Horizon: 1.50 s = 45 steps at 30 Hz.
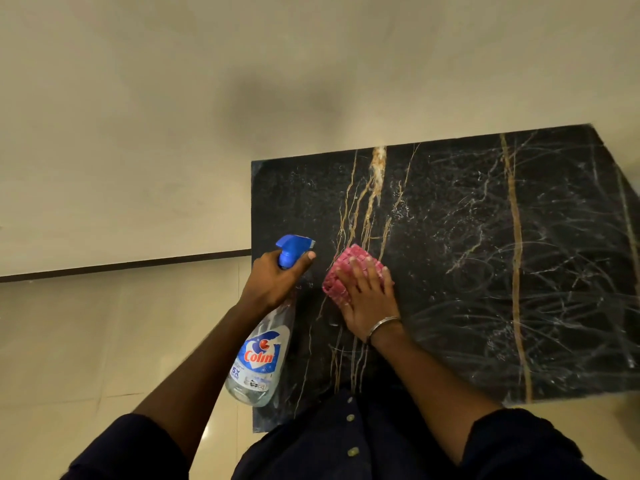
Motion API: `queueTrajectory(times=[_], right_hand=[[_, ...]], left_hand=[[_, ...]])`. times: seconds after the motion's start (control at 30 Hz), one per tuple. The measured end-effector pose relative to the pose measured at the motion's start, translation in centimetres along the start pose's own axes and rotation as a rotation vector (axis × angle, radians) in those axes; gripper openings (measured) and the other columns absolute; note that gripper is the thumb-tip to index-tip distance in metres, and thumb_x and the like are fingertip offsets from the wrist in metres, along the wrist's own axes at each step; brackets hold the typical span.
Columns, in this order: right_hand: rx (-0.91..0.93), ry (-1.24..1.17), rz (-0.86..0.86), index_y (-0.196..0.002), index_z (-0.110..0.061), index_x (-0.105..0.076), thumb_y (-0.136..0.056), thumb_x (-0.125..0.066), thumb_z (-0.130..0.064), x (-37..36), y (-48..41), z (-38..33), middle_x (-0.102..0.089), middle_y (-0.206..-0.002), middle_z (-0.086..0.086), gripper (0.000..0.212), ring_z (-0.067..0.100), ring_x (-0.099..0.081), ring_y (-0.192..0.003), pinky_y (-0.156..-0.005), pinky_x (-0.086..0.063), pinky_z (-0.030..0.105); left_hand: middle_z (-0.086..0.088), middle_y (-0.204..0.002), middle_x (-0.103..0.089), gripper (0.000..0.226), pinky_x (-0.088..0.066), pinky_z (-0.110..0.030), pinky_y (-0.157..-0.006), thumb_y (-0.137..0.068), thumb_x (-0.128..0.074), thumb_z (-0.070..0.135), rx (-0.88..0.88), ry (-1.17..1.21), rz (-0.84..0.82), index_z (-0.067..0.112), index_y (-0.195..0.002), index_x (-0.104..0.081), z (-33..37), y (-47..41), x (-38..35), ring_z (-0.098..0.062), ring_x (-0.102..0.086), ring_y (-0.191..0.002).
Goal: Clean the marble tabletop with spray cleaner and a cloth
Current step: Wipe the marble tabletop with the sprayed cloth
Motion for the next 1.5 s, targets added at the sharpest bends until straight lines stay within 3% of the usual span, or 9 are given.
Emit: queueTrajectory(times=[0.13,0.3,0.5,0.67,0.77,0.93,1.17,1.3,1.5], right_hand=[[-0.3,-0.038,0.031,-0.154,-0.025,-0.028,-0.091,-0.025,-0.052,0.3,1.7,4.6,-0.023,-0.16,0.014,0.069,0.042,-0.019,-0.146,-0.114,-0.014,0.067],[-0.437,-0.087,0.0,-0.156,-0.021,-0.018,-0.083,-0.015,-0.052,0.0,1.1,0.2,-0.009,-0.162,0.019,0.079,0.048,-0.003,-0.147,-0.112,0.008,0.068],[0.007,0.016,-0.146,-0.151,-0.026,0.021,-0.095,-0.01,-0.054,-1.5,-0.2,-8.2,0.021,-0.161,0.014,0.07,0.041,0.024,-0.145,-0.11,0.014,0.069],[0.18,0.043,-0.044,-0.156,-0.028,-0.013,-0.094,-0.027,-0.054,-1.2,-0.9,-5.6,-0.012,-0.164,0.009,0.069,0.038,-0.004,-0.15,-0.116,-0.006,0.063],[-0.025,0.027,-0.002,-0.155,-0.031,-0.017,-0.091,-0.039,-0.054,0.1,-2.2,-1.9,-0.019,-0.162,0.009,0.072,0.037,-0.013,-0.149,-0.116,-0.011,0.063],[-0.28,-0.014,-0.093,-0.156,-0.029,0.002,-0.098,-0.028,-0.052,1.1,-6.1,-2.9,0.007,-0.164,0.012,0.07,0.044,0.006,-0.148,-0.115,0.003,0.067],[0.198,0.06,-0.165,-0.154,-0.025,0.012,-0.099,-0.028,-0.053,-0.5,-4.1,-12.1,0.014,-0.163,0.012,0.074,0.042,0.013,-0.148,-0.113,0.003,0.069],[0.454,0.124,-0.104,-0.156,-0.033,-0.001,-0.097,-0.027,-0.06,-1.2,-3.3,-9.2,0.008,-0.165,0.005,0.07,0.033,0.009,-0.15,-0.117,0.005,0.061],[-0.049,0.057,-0.047,-0.156,-0.033,-0.012,-0.092,-0.029,-0.059,0.7,-5.5,-4.2,-0.011,-0.164,0.008,0.071,0.038,-0.004,-0.15,-0.117,-0.007,0.06]], left_hand=[[-0.001,-0.073,-0.063,0.029,-0.047,-0.02,-0.061,-0.09,-0.058,0.049,-0.014,-0.001,-0.01,0.02,-0.09,-0.057,0.2,0.1,0.3,-0.013,-0.061,-0.065],[0.0,-0.072,-0.061,0.024,-0.046,-0.018,-0.06,-0.091,-0.058,0.048,-0.011,0.012,0.029,0.024,-0.086,-0.054,-0.1,0.4,1.0,-0.012,-0.059,-0.063],[0.004,-0.066,-0.058,0.025,-0.043,-0.018,-0.057,-0.09,-0.06,0.049,0.031,-0.014,0.054,0.027,-0.081,-0.052,-0.7,1.1,1.4,-0.009,-0.057,-0.059],[0.003,-0.068,-0.059,0.027,-0.044,-0.021,-0.058,-0.089,-0.06,0.051,0.07,-0.028,0.038,0.026,-0.082,-0.051,-1.4,0.9,1.7,-0.013,-0.059,-0.063],[0.001,-0.07,-0.059,0.029,-0.046,-0.022,-0.06,-0.089,-0.059,0.052,0.081,-0.038,0.043,0.024,-0.082,-0.052,-1.8,0.5,2.3,-0.015,-0.059,-0.065],[-0.004,-0.067,-0.059,0.036,-0.05,-0.027,-0.061,-0.089,-0.058,0.053,0.073,-0.063,0.092,0.018,-0.082,-0.054,-2.1,0.4,3.6,-0.017,-0.059,-0.061],[-0.005,-0.064,-0.062,0.043,-0.055,-0.035,-0.065,-0.088,-0.057,0.056,0.13,-0.028,0.126,0.013,-0.086,-0.058,-4.3,1.1,4.7,-0.02,-0.061,-0.058],[-0.008,-0.066,-0.063,0.05,-0.057,-0.04,-0.069,-0.087,-0.055,0.061,0.178,-0.043,0.099,0.011,-0.091,-0.059,-5.5,1.1,4.7,-0.021,-0.062,-0.058],[-0.011,-0.071,-0.064,0.047,-0.057,-0.039,-0.071,-0.086,-0.055,0.059,0.196,-0.052,0.089,0.012,-0.089,-0.059,-6.1,1.7,4.1,-0.026,-0.063,-0.064]])
Point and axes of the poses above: each hand's wrist, its own y-axis away from the middle knuckle, its own x-axis out of the back of the hand, z = x × y, the point moved 3 cm from there along -y, towards the middle knuckle
